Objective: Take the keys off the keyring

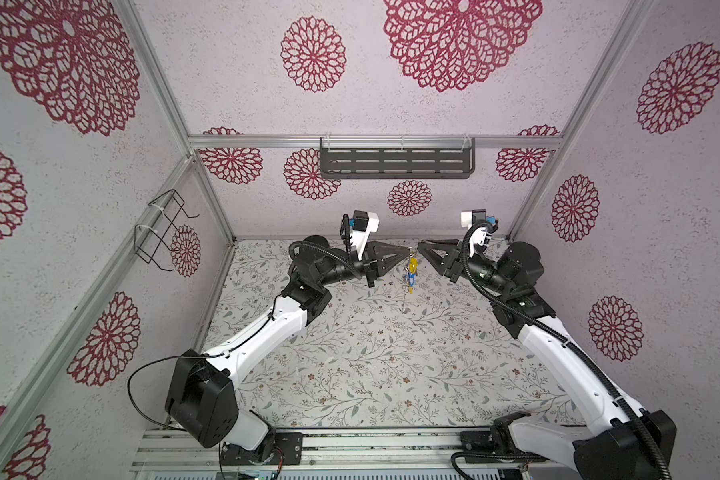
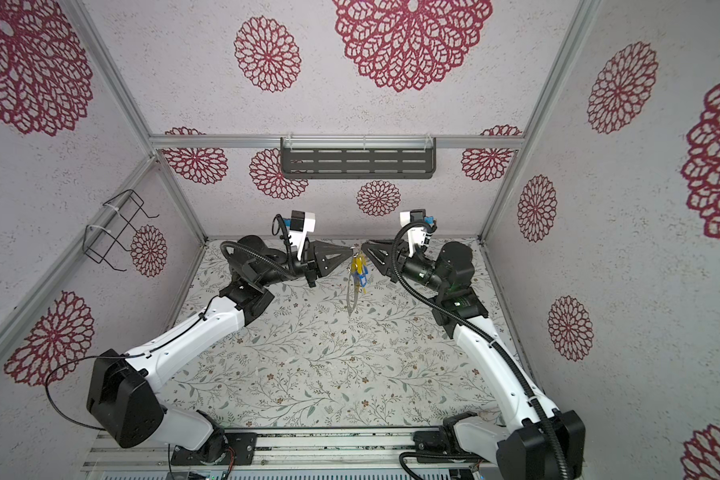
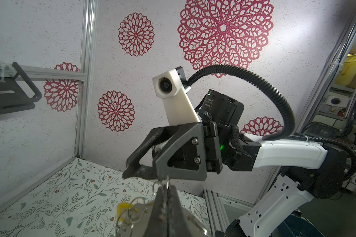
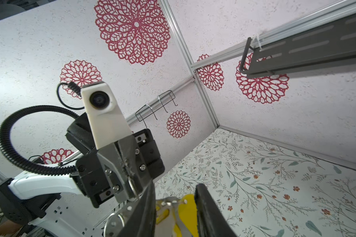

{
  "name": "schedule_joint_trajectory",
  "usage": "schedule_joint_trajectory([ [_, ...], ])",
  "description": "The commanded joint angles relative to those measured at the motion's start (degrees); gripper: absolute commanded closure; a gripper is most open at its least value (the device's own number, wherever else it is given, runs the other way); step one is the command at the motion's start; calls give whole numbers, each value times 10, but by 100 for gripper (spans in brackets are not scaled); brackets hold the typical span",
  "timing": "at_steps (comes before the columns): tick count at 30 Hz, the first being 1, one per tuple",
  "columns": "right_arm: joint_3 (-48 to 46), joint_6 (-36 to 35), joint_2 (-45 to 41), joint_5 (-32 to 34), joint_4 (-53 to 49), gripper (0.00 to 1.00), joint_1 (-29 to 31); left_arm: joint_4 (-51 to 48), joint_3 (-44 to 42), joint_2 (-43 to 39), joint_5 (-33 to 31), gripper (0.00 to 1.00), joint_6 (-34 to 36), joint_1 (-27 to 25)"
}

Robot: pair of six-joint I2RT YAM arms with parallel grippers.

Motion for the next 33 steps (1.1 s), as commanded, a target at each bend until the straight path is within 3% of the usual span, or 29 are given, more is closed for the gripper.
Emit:
schedule_joint_trajectory([
  [1,-5,25,-18,-37,72,65,-1,16,22,9,10,100,-6,5],
  [8,-12,41,-6,-58,94,65,1,29,25,15,13,100,-19,5],
  [33,-24,37,9,-71,99,83,19,67,32,31,7,100,-43,5],
])
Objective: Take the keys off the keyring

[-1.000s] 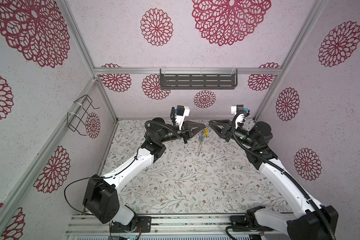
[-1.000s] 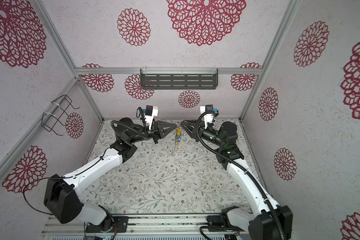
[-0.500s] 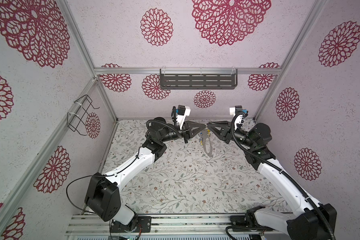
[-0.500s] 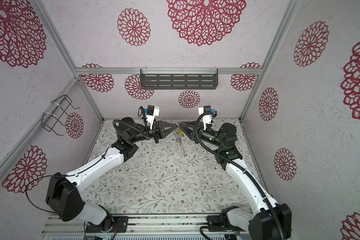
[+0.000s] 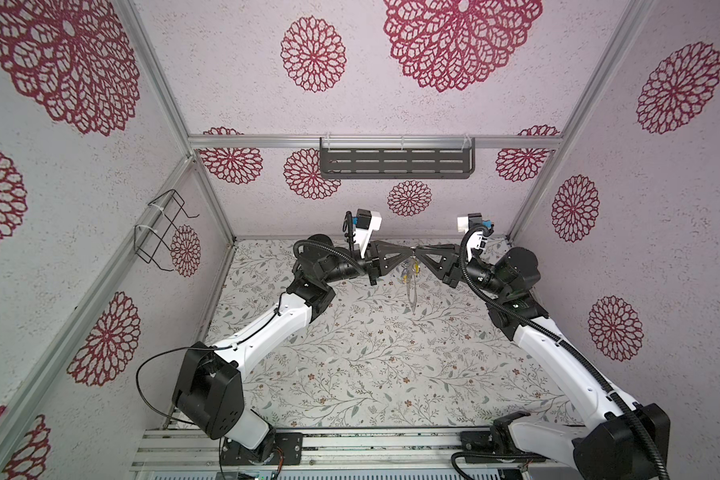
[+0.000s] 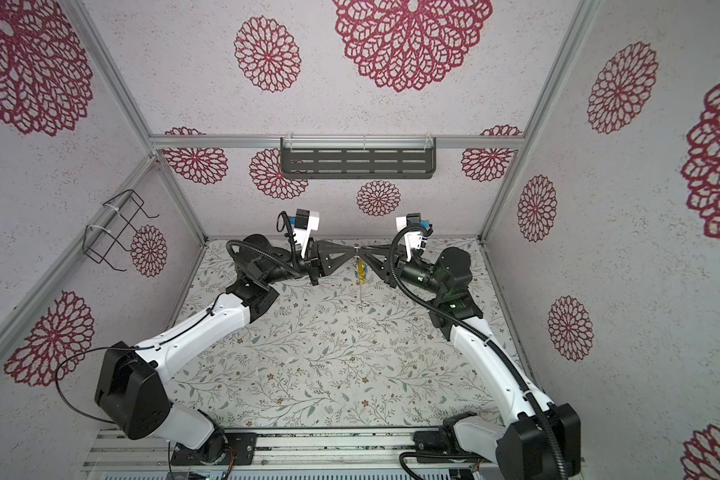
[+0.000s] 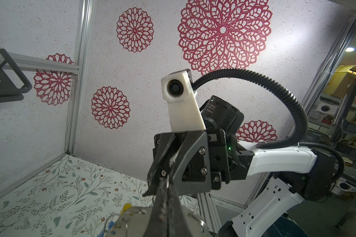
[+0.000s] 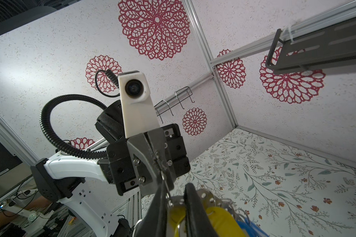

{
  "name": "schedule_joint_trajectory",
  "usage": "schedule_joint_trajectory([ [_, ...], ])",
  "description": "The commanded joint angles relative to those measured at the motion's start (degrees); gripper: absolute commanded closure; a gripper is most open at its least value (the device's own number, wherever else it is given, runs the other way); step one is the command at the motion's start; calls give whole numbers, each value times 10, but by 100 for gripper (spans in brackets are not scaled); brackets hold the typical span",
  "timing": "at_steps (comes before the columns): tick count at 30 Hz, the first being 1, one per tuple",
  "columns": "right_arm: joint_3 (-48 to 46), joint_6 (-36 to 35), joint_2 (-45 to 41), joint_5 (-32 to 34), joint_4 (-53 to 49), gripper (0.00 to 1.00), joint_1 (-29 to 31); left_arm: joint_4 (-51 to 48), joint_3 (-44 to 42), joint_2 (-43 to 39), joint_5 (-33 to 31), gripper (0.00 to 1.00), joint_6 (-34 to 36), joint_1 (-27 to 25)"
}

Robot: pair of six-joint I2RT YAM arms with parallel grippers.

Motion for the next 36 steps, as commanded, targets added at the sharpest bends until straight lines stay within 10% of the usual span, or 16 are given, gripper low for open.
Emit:
schedule_joint_trajectory([
  [1,7,0,0,-26,22,83,9,38,21,5,-6,100,-3,4],
  [19,27,-79,-14,-3,-68,100,13,-53,13,-3,-20,100,68,4],
  [22,48,-168,-25,32,-173,100,14,-138,11,-20,-30,66,140,8],
  [25,75,-281,-31,73,-288,100,14,-267,14,-45,-34,54,273,14],
  [29,120,-424,-19,116,-427,100,23,-432,42,-55,-10,68,435,25],
  [36,131,-472,-8,94,-446,100,25,-502,93,-26,55,72,447,55],
])
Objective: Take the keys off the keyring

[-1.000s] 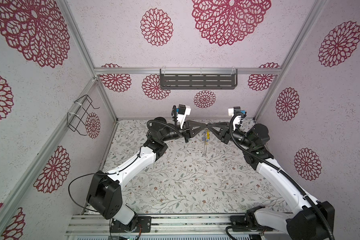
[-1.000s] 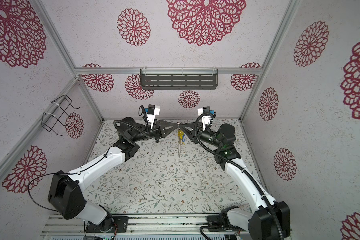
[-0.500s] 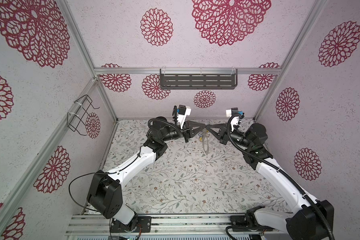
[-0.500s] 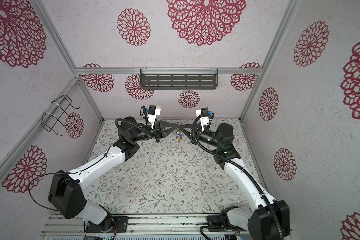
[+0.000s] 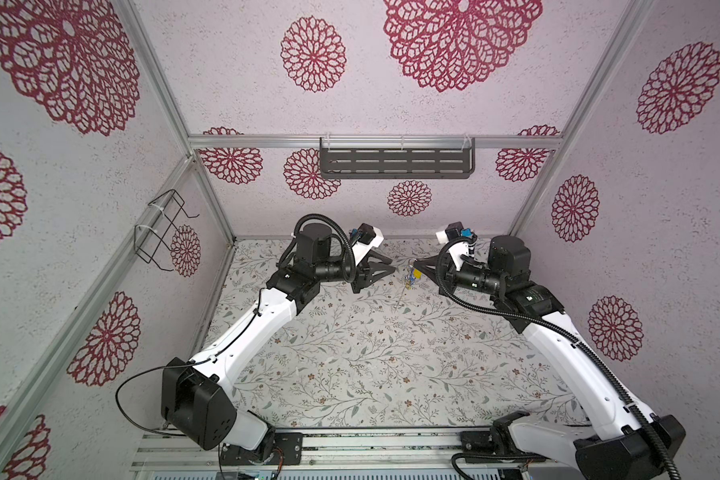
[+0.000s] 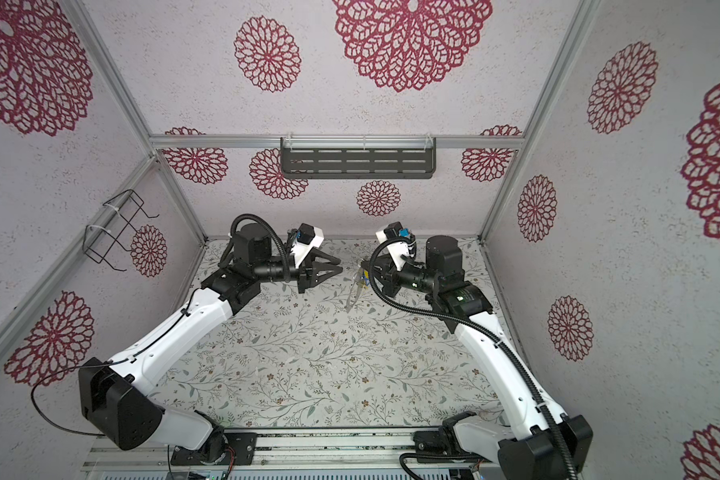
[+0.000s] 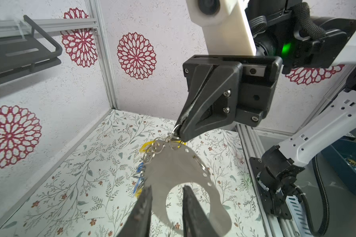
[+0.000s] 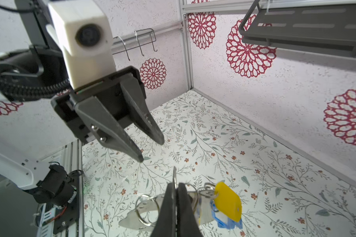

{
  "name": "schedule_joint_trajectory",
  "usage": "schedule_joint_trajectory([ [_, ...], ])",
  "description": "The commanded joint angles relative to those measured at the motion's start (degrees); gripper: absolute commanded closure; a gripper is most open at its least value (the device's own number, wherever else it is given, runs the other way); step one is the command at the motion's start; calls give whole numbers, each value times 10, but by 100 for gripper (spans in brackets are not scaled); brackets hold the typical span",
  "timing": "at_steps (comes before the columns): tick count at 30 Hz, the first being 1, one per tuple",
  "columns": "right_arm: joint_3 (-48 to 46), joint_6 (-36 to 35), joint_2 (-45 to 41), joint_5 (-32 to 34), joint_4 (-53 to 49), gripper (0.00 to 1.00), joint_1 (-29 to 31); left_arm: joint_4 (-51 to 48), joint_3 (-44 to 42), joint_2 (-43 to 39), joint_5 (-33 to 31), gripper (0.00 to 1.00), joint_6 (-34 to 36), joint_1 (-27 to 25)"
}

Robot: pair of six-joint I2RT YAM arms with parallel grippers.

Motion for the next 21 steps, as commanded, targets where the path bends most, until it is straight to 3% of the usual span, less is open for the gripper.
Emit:
schedule_joint_trajectory([
  [1,9,-46,-5,-14,1,100,3,-55,23,19,53,74,38,7],
  [21,7,-18,3,-58,25,100,13,109,44,84,129,74,-102,-13],
])
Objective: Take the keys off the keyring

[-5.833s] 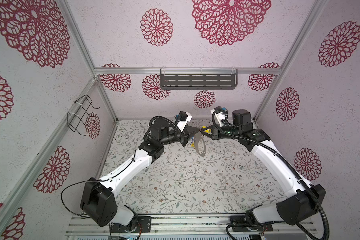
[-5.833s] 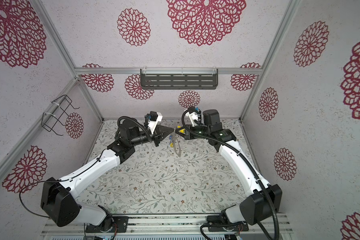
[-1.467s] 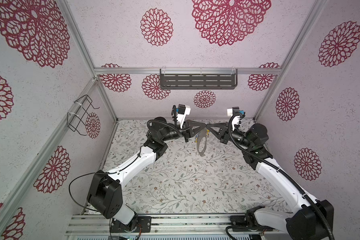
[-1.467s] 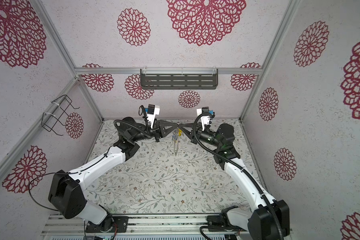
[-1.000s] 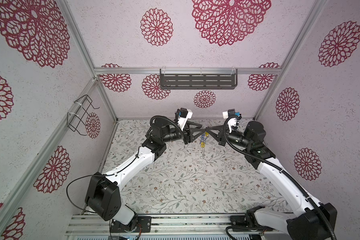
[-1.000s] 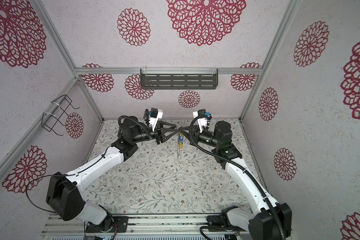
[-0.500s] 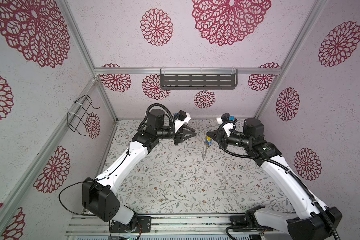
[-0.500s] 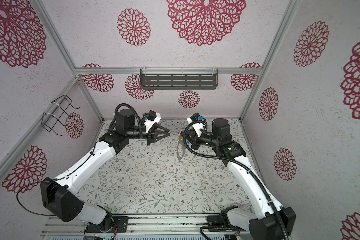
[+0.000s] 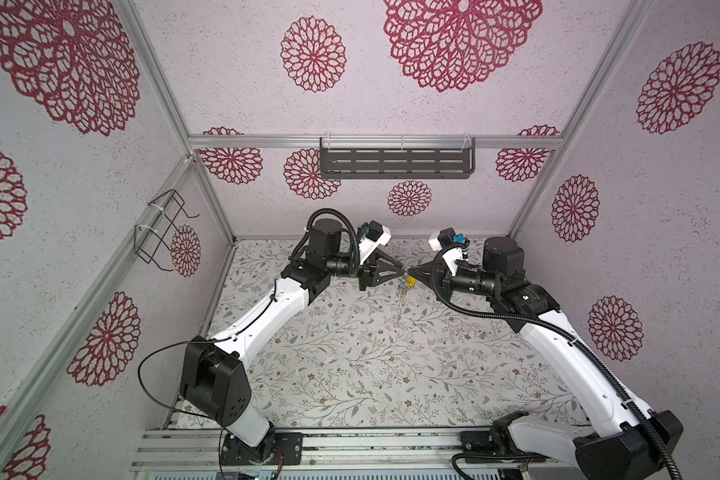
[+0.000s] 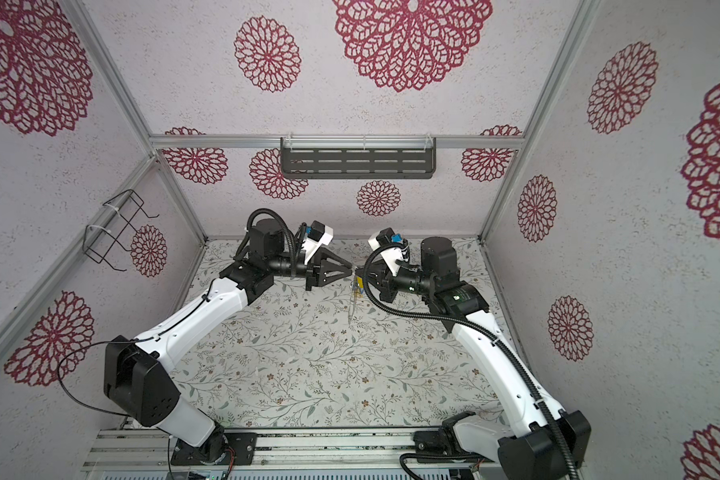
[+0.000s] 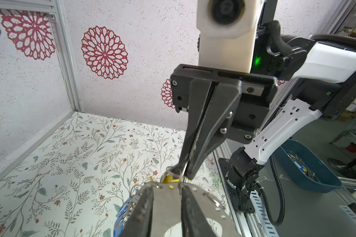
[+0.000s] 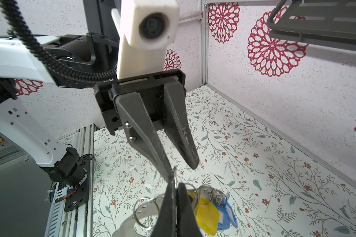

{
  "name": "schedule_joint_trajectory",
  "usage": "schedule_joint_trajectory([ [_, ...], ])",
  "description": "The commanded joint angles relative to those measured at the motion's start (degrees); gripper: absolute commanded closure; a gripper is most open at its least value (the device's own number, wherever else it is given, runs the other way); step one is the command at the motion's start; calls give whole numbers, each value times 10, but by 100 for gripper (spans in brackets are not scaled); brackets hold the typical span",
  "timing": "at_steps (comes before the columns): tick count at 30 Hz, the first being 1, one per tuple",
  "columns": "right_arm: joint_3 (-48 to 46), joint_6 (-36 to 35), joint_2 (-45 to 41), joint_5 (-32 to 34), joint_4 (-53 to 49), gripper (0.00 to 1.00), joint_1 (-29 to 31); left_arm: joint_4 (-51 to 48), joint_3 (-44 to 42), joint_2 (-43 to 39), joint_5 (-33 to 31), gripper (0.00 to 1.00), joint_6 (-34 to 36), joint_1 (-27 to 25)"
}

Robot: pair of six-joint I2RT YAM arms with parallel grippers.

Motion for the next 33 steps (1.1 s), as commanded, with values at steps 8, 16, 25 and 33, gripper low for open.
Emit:
schedule_joint_trajectory([
  [8,5,6,-8,-17,45,100,1,43,14,8,27,74,-33,-5],
  [16,4,19,-11,-19,65,100,1,42,14,15,29,74,-38,-8],
  [25,5,26,-3,-28,64,100,2,43,18,18,33,79,-38,-9],
  [33,5,29,2,-28,62,100,2,43,18,20,36,90,-45,-9],
])
